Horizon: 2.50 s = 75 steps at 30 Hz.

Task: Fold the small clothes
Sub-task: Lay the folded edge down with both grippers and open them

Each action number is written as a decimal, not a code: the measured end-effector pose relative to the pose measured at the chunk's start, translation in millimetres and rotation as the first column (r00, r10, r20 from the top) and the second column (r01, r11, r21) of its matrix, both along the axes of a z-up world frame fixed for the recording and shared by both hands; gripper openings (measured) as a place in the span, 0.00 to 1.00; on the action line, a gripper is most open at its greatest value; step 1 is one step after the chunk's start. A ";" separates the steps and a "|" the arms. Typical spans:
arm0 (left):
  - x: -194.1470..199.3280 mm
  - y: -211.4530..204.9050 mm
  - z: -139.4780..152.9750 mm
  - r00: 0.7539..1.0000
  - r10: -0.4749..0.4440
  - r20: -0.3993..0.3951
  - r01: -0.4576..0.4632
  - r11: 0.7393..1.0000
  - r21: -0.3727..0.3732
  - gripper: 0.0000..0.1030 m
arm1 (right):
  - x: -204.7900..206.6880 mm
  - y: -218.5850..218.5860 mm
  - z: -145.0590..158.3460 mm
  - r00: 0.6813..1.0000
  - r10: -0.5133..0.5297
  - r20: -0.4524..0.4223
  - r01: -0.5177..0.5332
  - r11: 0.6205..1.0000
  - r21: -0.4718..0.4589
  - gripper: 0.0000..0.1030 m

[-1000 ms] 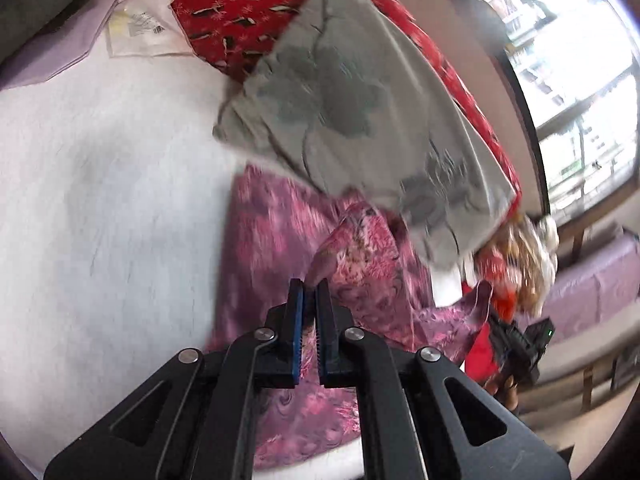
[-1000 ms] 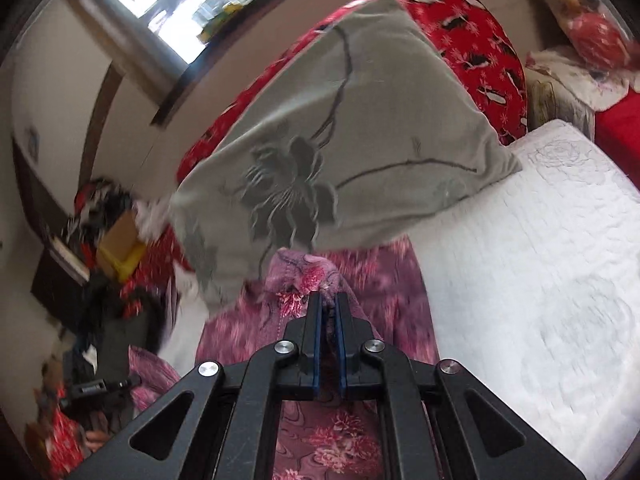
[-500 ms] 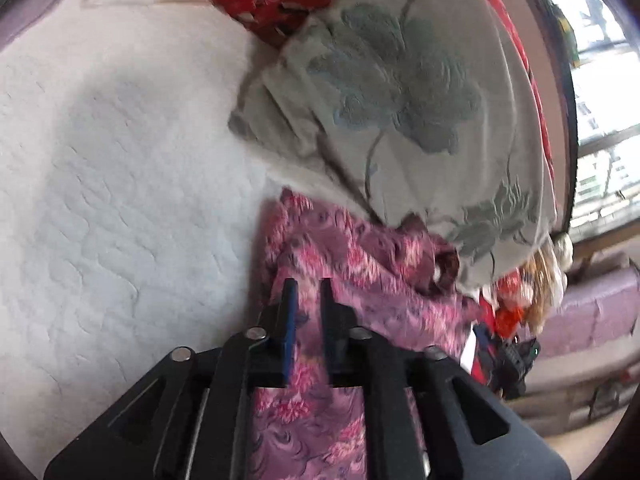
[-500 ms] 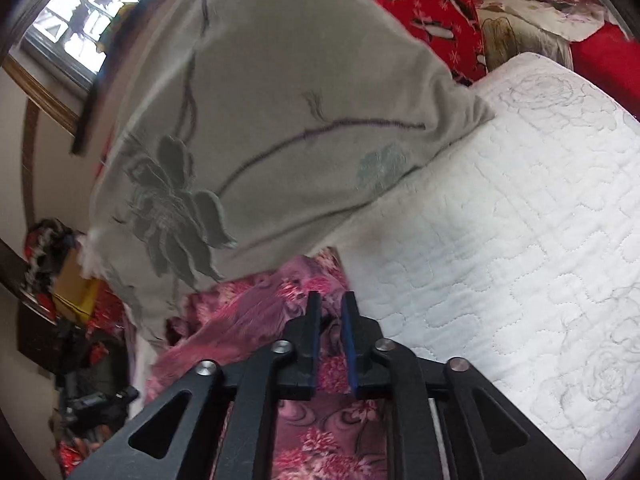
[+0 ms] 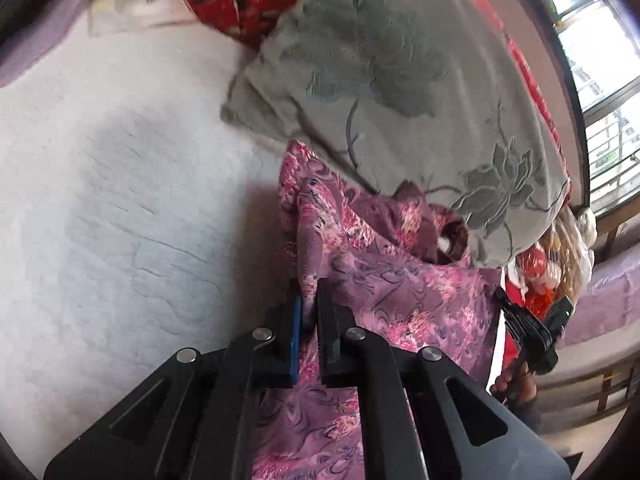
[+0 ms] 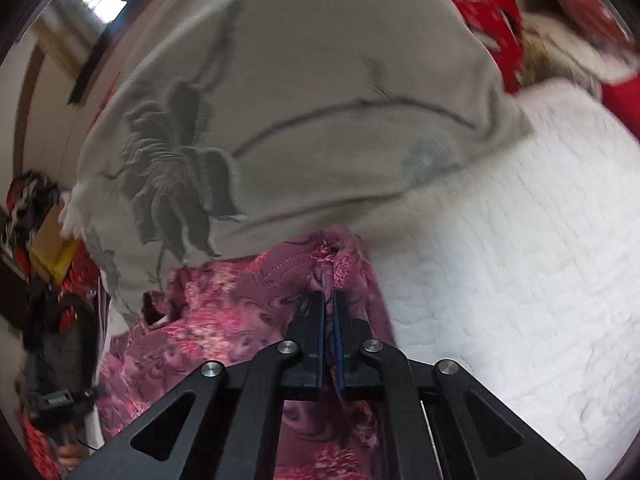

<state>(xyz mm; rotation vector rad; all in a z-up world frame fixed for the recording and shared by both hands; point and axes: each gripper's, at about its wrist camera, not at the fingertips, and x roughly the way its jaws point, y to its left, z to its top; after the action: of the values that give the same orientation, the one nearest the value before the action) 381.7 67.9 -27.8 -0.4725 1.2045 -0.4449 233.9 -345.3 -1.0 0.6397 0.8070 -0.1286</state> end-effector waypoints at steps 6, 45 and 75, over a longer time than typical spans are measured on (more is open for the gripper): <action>7.4 8.3 18.6 0.996 0.065 0.055 -0.062 0.997 -0.055 0.03 | -10.2 -1.2 50.6 0.988 0.022 0.155 -0.020 1.000 -0.015 0.03; 46.3 6.4 -25.2 0.991 0.132 0.007 -0.131 0.972 0.194 0.02 | 11.0 -20.1 -31.5 0.987 -0.137 -0.081 0.143 0.988 0.065 0.12; -35.8 -25.7 -24.3 0.997 -0.011 -0.075 0.029 0.967 0.251 0.42 | -136.2 6.7 -38.2 0.972 -0.082 -0.220 0.092 0.995 0.038 0.07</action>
<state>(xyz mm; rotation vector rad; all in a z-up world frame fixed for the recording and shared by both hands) 345.8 42.2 -52.1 -0.2590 1.3169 -0.2878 97.8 -338.6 -39.1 0.7150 0.9963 -0.2637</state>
